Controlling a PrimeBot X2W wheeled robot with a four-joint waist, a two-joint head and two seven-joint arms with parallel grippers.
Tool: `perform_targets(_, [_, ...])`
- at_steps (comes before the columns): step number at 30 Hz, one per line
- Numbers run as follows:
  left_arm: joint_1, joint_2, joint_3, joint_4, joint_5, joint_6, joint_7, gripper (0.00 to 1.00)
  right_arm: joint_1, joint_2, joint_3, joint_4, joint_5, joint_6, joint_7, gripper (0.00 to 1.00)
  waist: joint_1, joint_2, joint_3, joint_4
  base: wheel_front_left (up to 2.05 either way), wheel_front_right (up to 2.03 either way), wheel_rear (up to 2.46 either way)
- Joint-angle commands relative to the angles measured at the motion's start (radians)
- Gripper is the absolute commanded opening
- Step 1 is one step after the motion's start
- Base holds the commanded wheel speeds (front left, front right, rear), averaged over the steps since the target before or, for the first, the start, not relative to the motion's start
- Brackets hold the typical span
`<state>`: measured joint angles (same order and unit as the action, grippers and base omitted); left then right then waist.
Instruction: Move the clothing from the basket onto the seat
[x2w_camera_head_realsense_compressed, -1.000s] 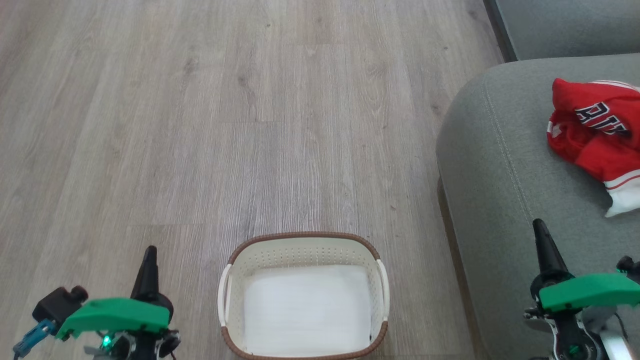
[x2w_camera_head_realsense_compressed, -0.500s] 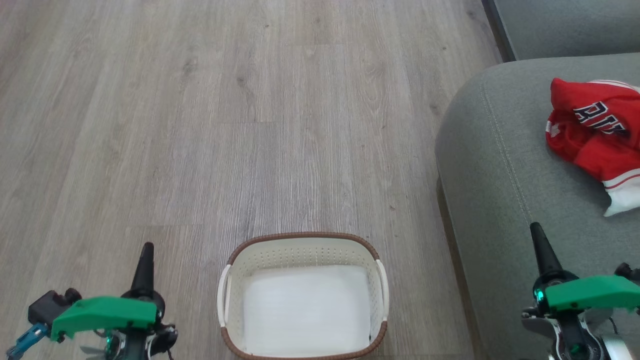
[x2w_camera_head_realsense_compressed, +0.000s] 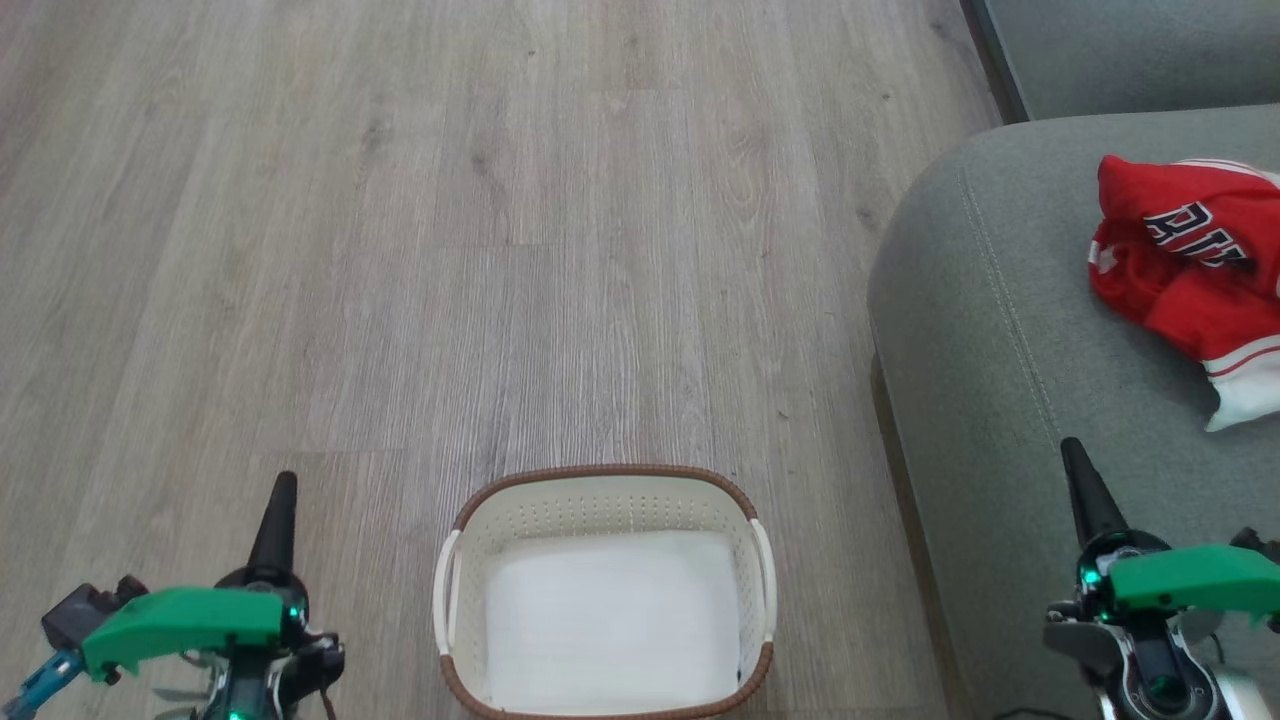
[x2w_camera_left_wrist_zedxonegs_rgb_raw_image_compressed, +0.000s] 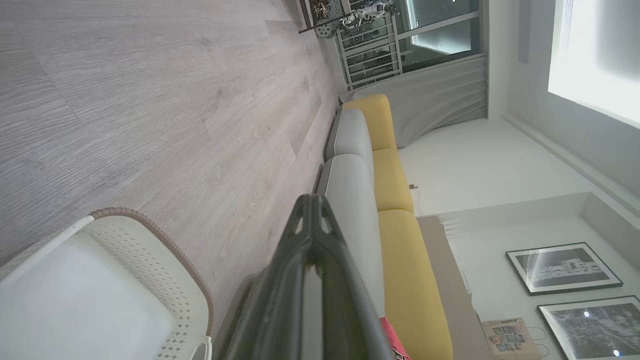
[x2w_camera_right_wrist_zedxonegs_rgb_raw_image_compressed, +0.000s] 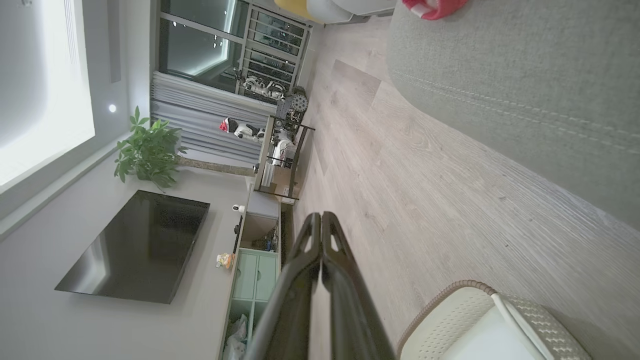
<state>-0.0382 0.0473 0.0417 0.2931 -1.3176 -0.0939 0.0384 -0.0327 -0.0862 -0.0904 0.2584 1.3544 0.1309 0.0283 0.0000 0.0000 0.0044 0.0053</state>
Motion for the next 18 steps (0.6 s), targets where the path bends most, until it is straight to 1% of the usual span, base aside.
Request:
perform_targets(1, [-0.053, 0.005, 0.034, -0.038, -0.036, -0.013, 0.009, 0.00, -0.055, 0.002, 0.008, -0.030, 0.034, 0.000, 0.015, 0.00, 0.0000, 0.0000, 0.000, 0.000, 0.00, 0.00, 0.00])
perform_targets(18, [-0.065, 0.003, 0.061, -0.045, -0.215, -0.030, 0.055, 0.00, -0.069, 0.024, -0.012, -0.019, 0.190, 0.000, 0.063, 0.00, 0.0000, 0.0000, -0.001, -0.004, 0.00, 0.00, 0.00])
